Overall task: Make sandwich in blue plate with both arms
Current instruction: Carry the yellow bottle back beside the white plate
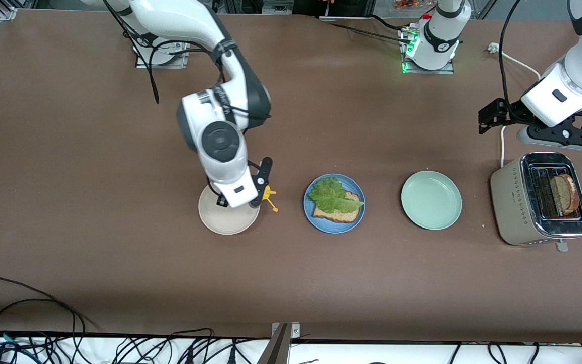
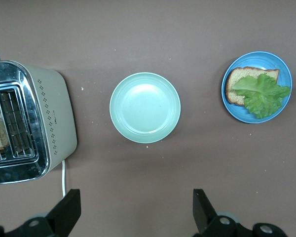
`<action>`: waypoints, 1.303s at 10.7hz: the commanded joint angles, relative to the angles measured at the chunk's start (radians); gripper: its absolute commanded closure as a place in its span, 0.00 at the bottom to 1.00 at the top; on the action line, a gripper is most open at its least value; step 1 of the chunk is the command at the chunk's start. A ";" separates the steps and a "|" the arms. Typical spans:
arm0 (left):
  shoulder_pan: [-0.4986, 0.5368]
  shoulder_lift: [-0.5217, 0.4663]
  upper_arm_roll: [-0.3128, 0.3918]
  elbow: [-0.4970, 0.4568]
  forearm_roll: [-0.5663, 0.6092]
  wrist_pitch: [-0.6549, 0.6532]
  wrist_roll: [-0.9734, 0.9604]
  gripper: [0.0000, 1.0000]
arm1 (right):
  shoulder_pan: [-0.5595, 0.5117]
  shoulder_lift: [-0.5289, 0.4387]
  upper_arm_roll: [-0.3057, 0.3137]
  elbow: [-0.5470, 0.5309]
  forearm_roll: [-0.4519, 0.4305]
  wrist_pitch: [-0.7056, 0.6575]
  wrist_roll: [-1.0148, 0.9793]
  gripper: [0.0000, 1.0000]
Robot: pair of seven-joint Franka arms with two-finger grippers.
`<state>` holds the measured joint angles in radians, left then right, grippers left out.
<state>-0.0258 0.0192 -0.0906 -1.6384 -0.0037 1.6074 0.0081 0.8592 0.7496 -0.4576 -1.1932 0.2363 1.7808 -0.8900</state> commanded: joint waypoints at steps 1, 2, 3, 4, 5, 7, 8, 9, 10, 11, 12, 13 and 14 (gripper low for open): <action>0.001 0.007 -0.001 0.025 0.013 -0.020 -0.003 0.00 | -0.119 -0.081 0.082 -0.066 0.161 0.016 -0.128 1.00; 0.001 0.007 -0.001 0.023 0.013 -0.020 -0.003 0.00 | -0.158 -0.091 0.117 -0.075 0.161 0.017 -0.151 1.00; 0.001 0.007 -0.001 0.025 0.013 -0.020 -0.003 0.00 | -0.219 -0.105 0.172 -0.088 0.161 0.019 -0.168 1.00; 0.001 0.007 -0.001 0.025 0.013 -0.020 -0.003 0.00 | -0.291 -0.113 0.231 -0.088 0.164 0.015 -0.212 1.00; 0.001 0.007 -0.001 0.025 0.013 -0.020 -0.003 0.00 | -0.381 -0.118 0.305 -0.089 0.164 0.009 -0.268 1.00; 0.001 0.007 -0.001 0.025 0.013 -0.020 -0.003 0.00 | -0.610 -0.105 0.495 -0.088 0.166 -0.011 -0.392 1.00; 0.001 0.007 -0.001 0.025 0.013 -0.020 -0.003 0.00 | -0.722 -0.089 0.595 -0.088 0.164 -0.011 -0.455 1.00; 0.001 0.007 -0.001 0.025 0.013 -0.020 -0.003 0.00 | -0.799 -0.076 0.656 -0.088 0.166 -0.018 -0.502 1.00; 0.001 0.007 -0.001 0.025 0.013 -0.020 -0.003 0.00 | -0.848 -0.059 0.692 -0.088 0.166 -0.032 -0.539 1.00; 0.001 0.007 -0.001 0.025 0.013 -0.020 -0.003 0.00 | -0.882 -0.047 0.718 -0.088 0.166 -0.034 -0.579 1.00; 0.001 0.007 -0.001 0.023 0.013 -0.020 -0.003 0.00 | -0.911 -0.030 0.741 -0.088 0.178 -0.037 -0.619 1.00; 0.001 0.007 -0.001 0.025 0.013 -0.020 -0.003 0.00 | -0.939 -0.001 0.750 -0.088 0.222 -0.043 -0.671 1.00; 0.001 0.007 -0.001 0.023 0.013 -0.020 -0.003 0.00 | -0.963 0.045 0.758 -0.082 0.280 -0.060 -0.740 1.00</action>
<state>-0.0256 0.0198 -0.0906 -1.6370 -0.0037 1.6068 0.0081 -0.0411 0.7252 0.2545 -1.2753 0.4125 1.7474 -1.5027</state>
